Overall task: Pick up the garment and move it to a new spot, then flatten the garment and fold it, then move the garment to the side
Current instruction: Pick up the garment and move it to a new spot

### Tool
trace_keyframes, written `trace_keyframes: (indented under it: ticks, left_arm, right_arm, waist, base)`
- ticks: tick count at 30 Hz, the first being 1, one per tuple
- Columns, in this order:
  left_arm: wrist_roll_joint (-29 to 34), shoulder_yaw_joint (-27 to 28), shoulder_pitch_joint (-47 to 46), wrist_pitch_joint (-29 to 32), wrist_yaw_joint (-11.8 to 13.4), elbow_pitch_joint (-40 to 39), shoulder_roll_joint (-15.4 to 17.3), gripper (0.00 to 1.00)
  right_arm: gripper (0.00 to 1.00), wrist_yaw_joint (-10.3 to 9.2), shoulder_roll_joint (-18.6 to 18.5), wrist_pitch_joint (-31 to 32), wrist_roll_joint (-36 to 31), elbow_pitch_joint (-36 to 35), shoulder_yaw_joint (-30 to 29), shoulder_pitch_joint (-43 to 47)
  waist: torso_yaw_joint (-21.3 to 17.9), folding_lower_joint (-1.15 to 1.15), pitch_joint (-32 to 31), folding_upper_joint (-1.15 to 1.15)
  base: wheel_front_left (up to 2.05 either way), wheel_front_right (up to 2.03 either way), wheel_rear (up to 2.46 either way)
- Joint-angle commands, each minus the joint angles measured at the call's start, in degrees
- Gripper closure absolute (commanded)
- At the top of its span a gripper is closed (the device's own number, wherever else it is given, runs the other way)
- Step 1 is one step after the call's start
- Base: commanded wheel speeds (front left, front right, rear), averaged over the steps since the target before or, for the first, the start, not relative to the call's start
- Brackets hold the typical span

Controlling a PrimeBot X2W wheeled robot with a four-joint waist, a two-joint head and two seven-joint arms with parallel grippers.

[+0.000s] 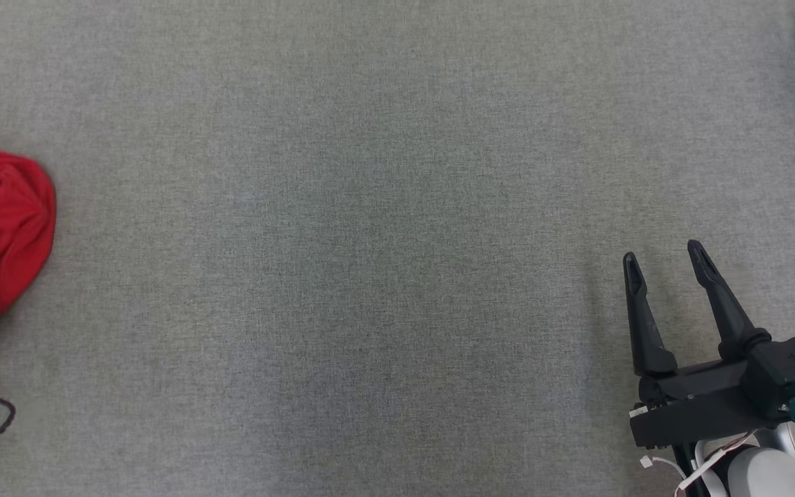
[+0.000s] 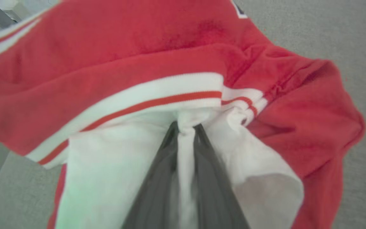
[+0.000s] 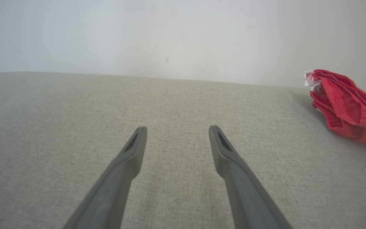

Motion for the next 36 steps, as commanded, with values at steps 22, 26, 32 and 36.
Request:
trace_keyframes:
  ticks: [22,26,32,36]
  left_arm:
    - [12.3,-6.79,-14.53,-19.33,2.54,-14.95,3.54,1.0]
    - [13.25,-9.03,-16.52,-15.97,2.69,-22.33,1.9,1.0]
    - [13.18,-12.97,-18.73,-11.01,3.04,-32.01,-3.28,1.0]
    - [12.84,-14.9,-19.31,-9.38,3.41,-35.13,-6.32,1.0]
  right_arm:
    - [0.0,-0.14,2.39,-4.82,3.69,8.83,1.97,1.87]
    - [0.0,-0.14,2.69,-6.21,4.79,10.94,2.68,2.06]
    - [0.0,-0.14,2.88,-7.86,6.28,13.47,3.56,1.22]
    - [0.0,-0.14,2.9,-8.54,7.41,14.4,4.02,0.85]
  waist:
    - [-1.97,0.0,-13.27,0.0]
    - [-4.68,0.0,-14.44,0.0]
    - [-10.18,0.0,-15.26,0.0]
    - [-13.28,0.0,-15.1,0.0]
  base:
    - [0.0,0.0,0.0]
    - [0.0,0.0,0.0]
    - [0.0,0.0,0.0]
    - [0.0,0.0,0.0]
